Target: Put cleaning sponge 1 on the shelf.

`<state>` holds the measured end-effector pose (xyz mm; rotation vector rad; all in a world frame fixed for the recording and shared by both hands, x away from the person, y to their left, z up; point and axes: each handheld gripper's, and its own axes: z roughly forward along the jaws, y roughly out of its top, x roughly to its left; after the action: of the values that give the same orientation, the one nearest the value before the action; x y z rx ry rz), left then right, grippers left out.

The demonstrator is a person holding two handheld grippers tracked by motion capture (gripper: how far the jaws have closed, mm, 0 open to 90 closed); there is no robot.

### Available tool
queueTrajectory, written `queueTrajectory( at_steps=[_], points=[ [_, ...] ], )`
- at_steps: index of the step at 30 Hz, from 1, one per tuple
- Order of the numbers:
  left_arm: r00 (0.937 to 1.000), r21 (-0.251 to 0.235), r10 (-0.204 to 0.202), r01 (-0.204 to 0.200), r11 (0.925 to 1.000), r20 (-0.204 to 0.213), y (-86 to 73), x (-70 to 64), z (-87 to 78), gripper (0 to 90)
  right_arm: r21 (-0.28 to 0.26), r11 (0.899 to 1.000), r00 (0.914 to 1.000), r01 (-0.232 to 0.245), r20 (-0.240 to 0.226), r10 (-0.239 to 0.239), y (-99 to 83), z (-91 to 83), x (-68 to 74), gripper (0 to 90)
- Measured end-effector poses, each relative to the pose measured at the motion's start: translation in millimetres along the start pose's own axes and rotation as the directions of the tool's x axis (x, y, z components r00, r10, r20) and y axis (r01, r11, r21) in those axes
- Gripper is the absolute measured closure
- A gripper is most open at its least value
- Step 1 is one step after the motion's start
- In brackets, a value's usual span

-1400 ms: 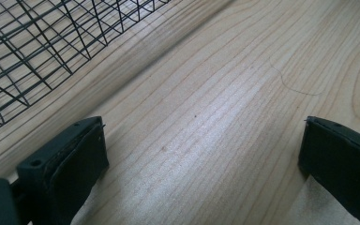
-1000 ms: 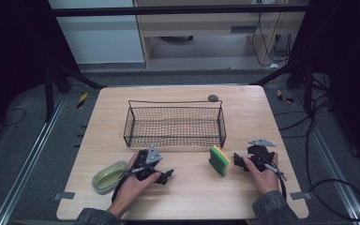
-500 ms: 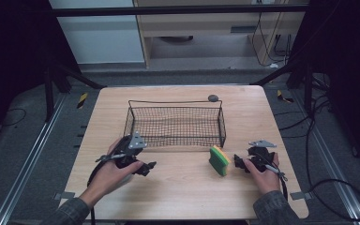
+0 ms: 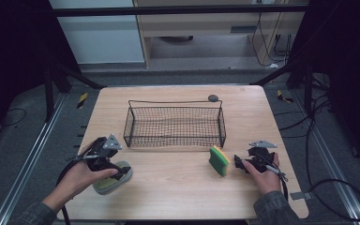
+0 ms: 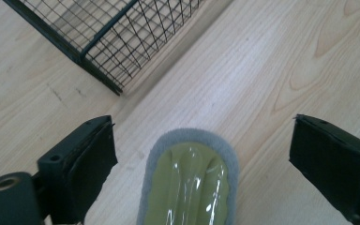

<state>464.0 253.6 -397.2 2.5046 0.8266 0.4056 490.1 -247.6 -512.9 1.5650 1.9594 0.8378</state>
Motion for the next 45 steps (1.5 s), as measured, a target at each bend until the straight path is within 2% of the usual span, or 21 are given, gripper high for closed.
queueTrajectory(
  at_steps=[8,19,25,27,31,35,37,38,45],
  points=[
    [0.9998,0.062,-0.006,0.005,0.9981,0.020,-9.7,5.1,1.0,21.3,0.001,1.000,1.0000,-0.002,-0.001,0.002,-0.4,-0.4,0.4,0.5],
    [0.9989,0.134,-0.015,0.009,0.9909,0.043,-18.5,11.5,7.0,31.1,0.000,1.000,1.0000,-0.002,0.000,0.002,-0.5,-0.4,0.4,0.5],
    [0.9975,0.191,-0.010,-0.003,0.9817,0.070,-24.3,14.9,14.7,38.9,0.000,1.000,1.0000,-0.002,0.000,0.002,-0.5,-0.5,0.5,0.5],
    [0.9973,0.195,-0.009,-0.006,0.9809,0.073,-24.6,15.2,15.4,41.5,0.001,1.000,1.0000,-0.001,0.000,0.001,-0.5,-0.4,0.4,0.5],
    [0.9956,0.223,-0.003,-0.018,0.9747,0.093,-24.8,16.3,20.9,45.7,0.001,1.000,1.0000,-0.002,0.000,0.002,-0.5,-0.5,0.5,0.6],
    [0.9952,0.230,-0.003,-0.020,0.9729,0.098,-24.0,16.6,23.5,50.3,0.001,1.000,1.0000,-0.002,0.000,0.002,-0.5,-0.5,0.5,0.5],
    [0.9947,0.240,0.005,-0.029,0.9704,0.102,-23.2,17.0,24.9,51.7,0.001,1.000,1.0000,-0.001,-0.001,0.001,-0.5,-0.4,0.4,0.5],
    [0.9942,0.255,0.015,-0.042,0.9660,0.106,-22.3,17.6,26.7,52.7,0.002,1.000,1.0000,0.000,0.000,0.000,-0.4,-0.5,0.4,0.5],
    [0.9933,0.279,0.015,-0.046,0.9593,0.114,-22.0,20.1,33.3,56.7,0.002,1.000,1.0000,0.000,-0.001,0.000,-0.4,-0.5,0.3,0.5]
  ],
)
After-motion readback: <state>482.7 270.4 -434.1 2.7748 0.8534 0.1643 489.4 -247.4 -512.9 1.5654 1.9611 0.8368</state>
